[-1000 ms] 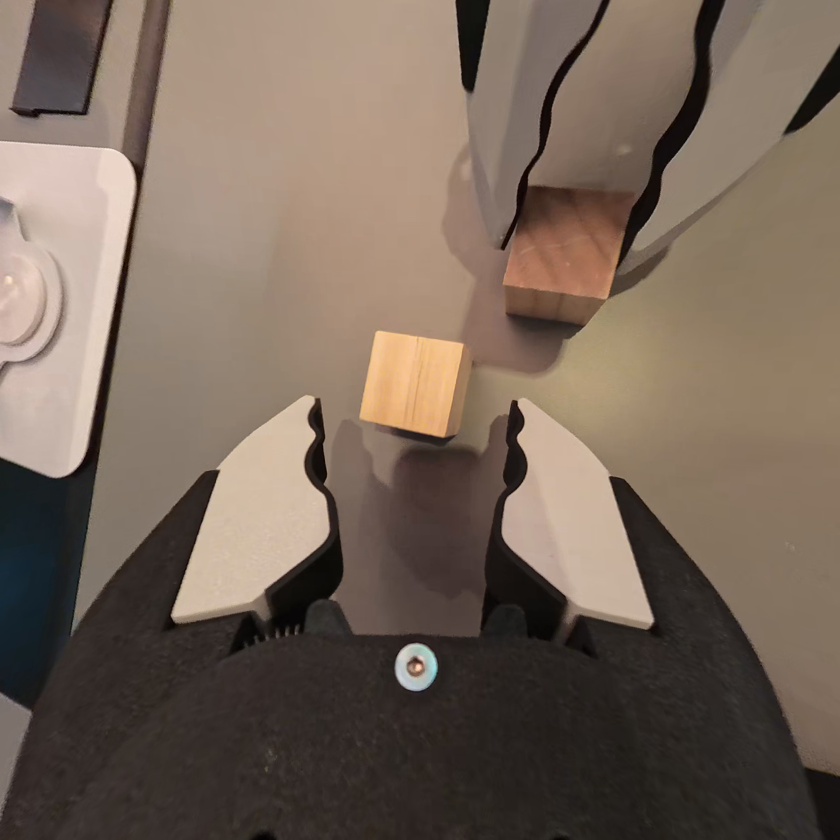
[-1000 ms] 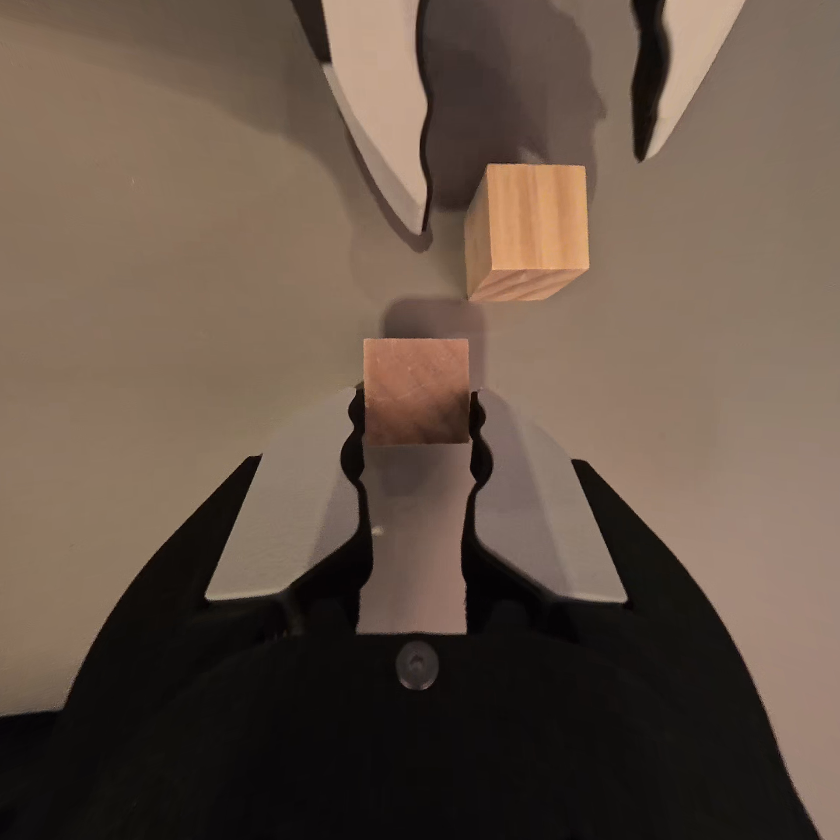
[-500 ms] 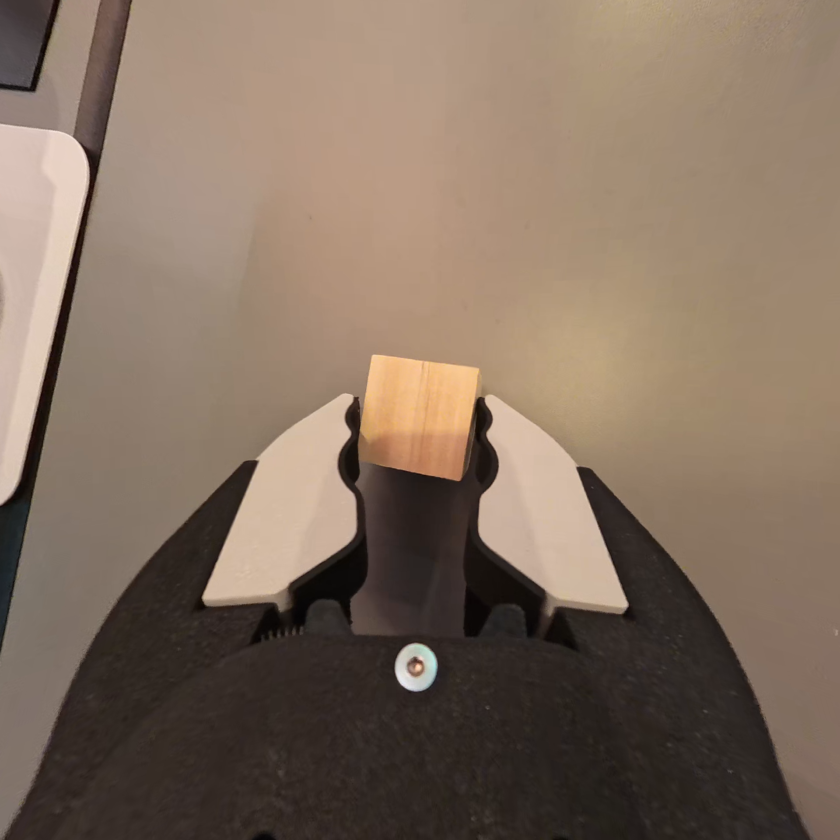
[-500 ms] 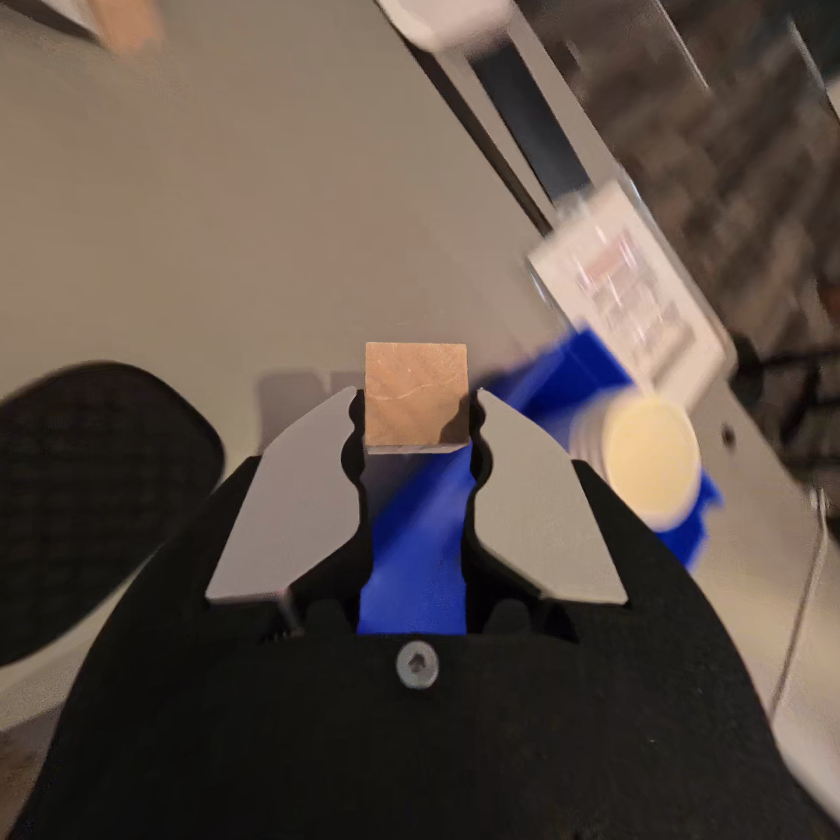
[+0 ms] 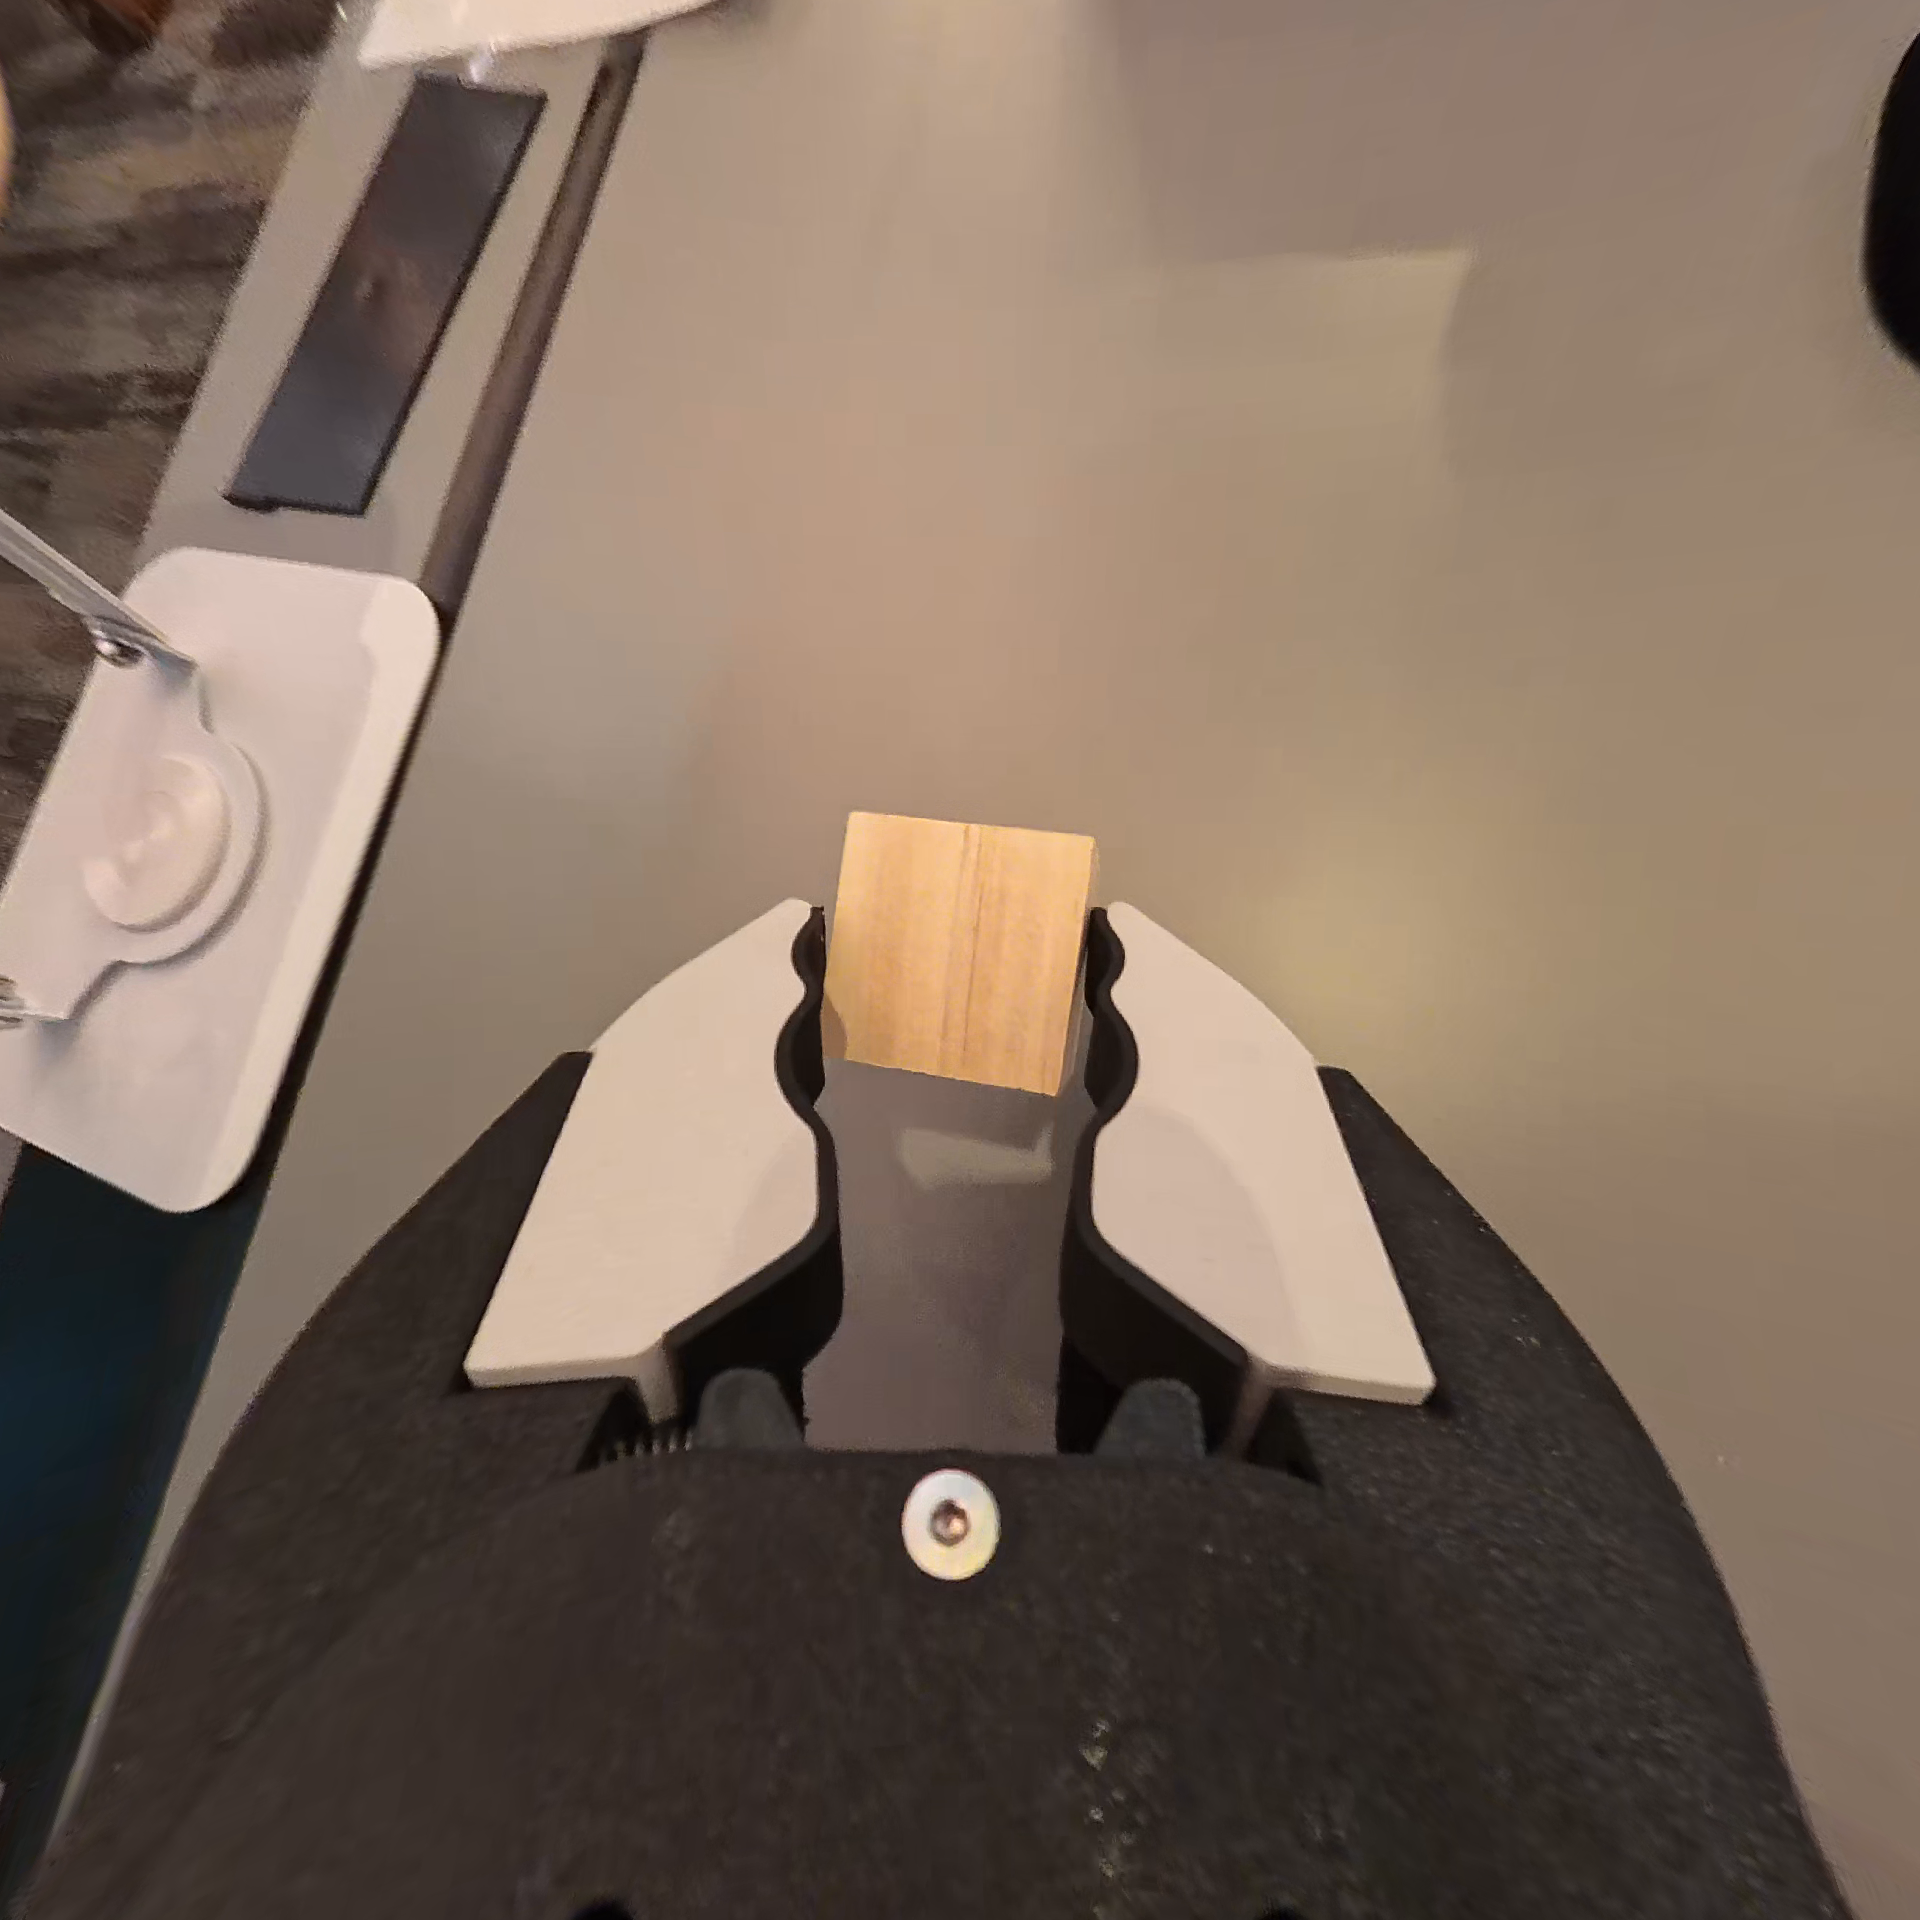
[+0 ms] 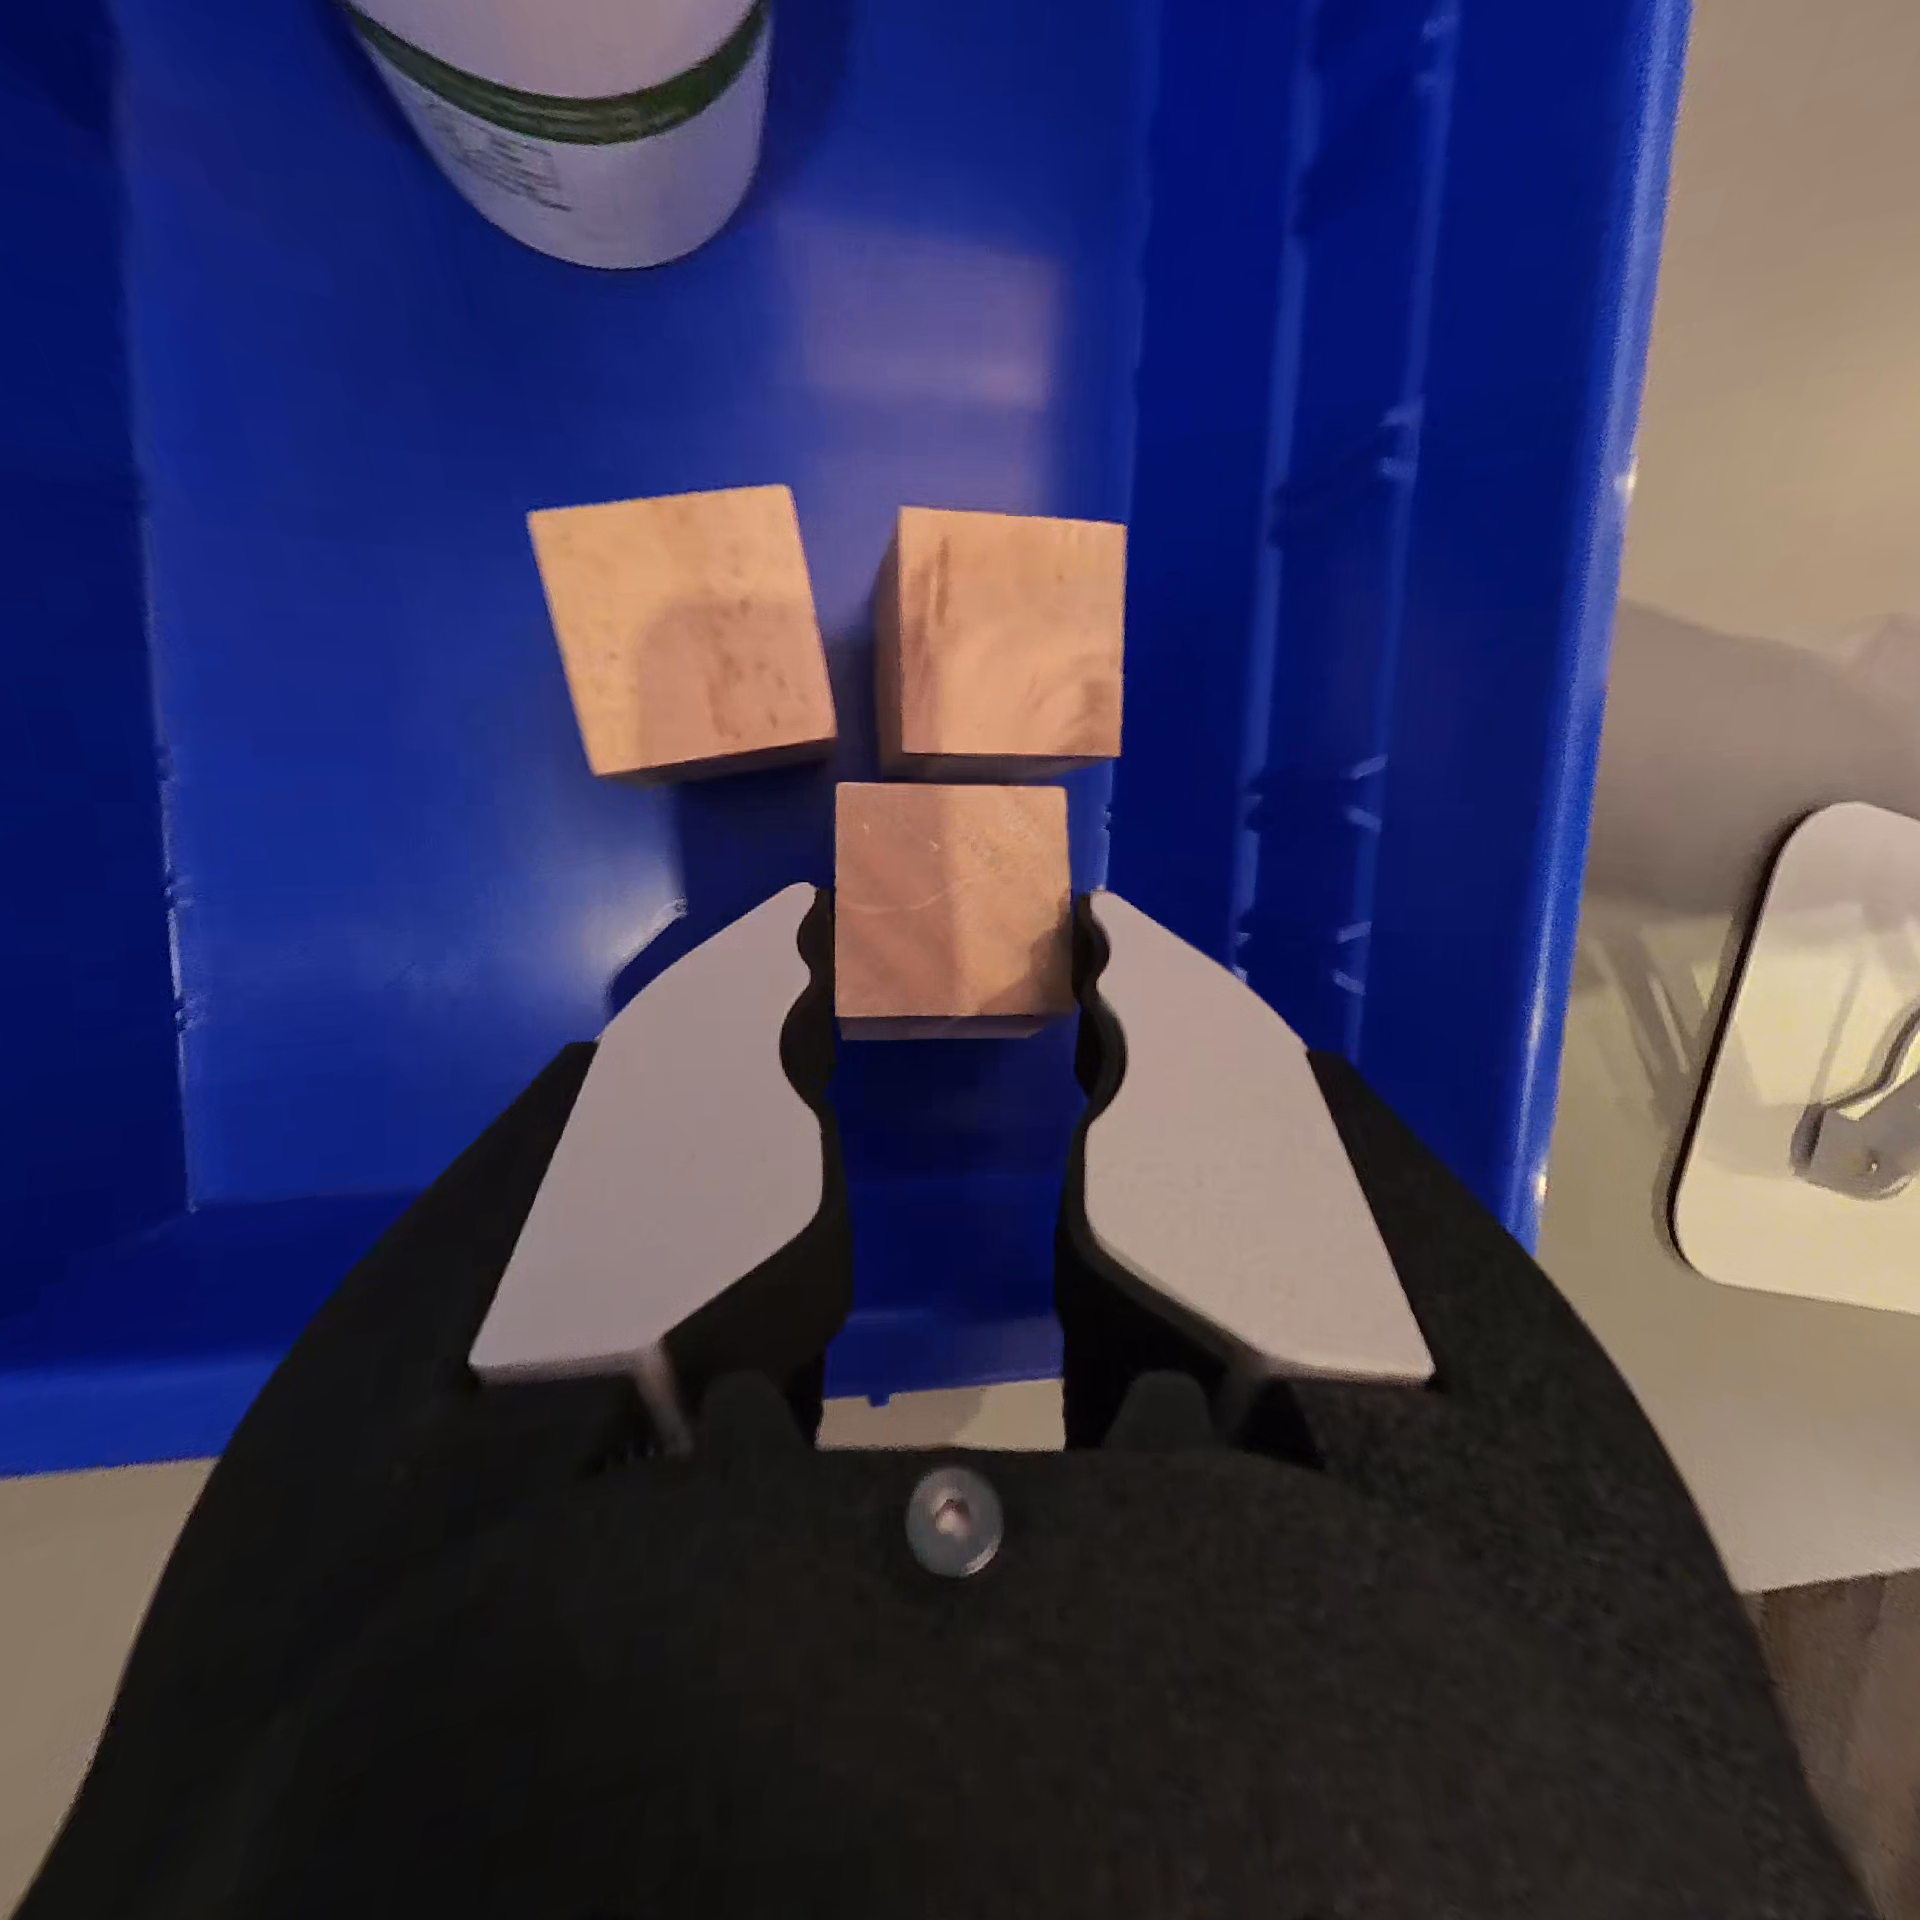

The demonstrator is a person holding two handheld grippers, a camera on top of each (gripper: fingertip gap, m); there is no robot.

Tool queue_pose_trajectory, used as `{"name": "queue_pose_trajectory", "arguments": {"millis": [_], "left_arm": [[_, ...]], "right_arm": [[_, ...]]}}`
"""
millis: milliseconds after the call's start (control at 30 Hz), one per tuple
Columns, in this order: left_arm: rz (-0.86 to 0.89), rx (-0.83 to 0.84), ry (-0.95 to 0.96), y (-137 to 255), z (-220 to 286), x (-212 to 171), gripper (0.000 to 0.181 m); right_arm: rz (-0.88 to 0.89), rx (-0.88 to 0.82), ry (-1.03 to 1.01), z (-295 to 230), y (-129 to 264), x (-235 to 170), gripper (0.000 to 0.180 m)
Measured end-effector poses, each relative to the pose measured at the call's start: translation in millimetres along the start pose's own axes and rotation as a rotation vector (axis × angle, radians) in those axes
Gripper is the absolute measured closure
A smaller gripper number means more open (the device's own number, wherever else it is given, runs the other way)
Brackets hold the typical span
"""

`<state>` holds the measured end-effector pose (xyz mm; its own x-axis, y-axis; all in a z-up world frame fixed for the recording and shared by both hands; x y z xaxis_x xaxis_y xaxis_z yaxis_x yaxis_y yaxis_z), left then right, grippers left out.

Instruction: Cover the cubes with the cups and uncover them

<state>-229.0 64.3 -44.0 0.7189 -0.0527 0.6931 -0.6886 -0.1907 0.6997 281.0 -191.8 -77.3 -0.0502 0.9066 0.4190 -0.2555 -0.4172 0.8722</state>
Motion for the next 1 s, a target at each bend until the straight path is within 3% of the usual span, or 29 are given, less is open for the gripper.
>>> {"name": "queue_pose_trajectory", "arguments": {"millis": [400,533,633,700,800,900,1000], "left_arm": [[0.110,0.018,-0.087,27.6,21.4,35.0,0.133],[0.176,-0.017,-0.070,37.1,25.1,43.6,0.134],[0.246,-0.065,-0.062,44.3,31.3,52.8,0.134],[0.281,-0.049,-0.078,47.9,34.7,60.0,0.134],[0.302,0.026,-0.128,50.7,40.2,69.3,0.134],[0.324,0.075,-0.184,51.8,49.3,76.8,0.134],[0.334,0.117,-0.226,51.4,56.0,81.7,0.134]], "right_arm": [[-0.079,-0.006,0.000,1.0,4.6,-4.5,0.130],[-0.029,-0.071,0.041,-1.8,38.0,11.7,0.122],[0.145,-0.065,0.157,-33.9,81.3,50.5,0.123],[0.330,0.071,0.224,-79.0,108.7,87.6,0.123],[0.576,0.455,0.259,-165.5,140.2,139.7,0.123],[0.627,0.785,0.261,-243.4,149.9,175.8,0.112],[0.579,0.950,0.224,-298.0,143.7,201.8,0.101]]}}
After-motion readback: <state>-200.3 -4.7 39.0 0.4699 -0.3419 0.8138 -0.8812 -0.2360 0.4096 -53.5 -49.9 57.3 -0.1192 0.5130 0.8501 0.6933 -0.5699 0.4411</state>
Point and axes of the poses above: each gripper's, where its closed fingertips meet, y back along the fingers, x out of its top, z = x × y across the jaws, the point moved 6 cm from there along y, back along the fingers, and after that the axes turned 8 degrees about y, right-handed, at the moved point
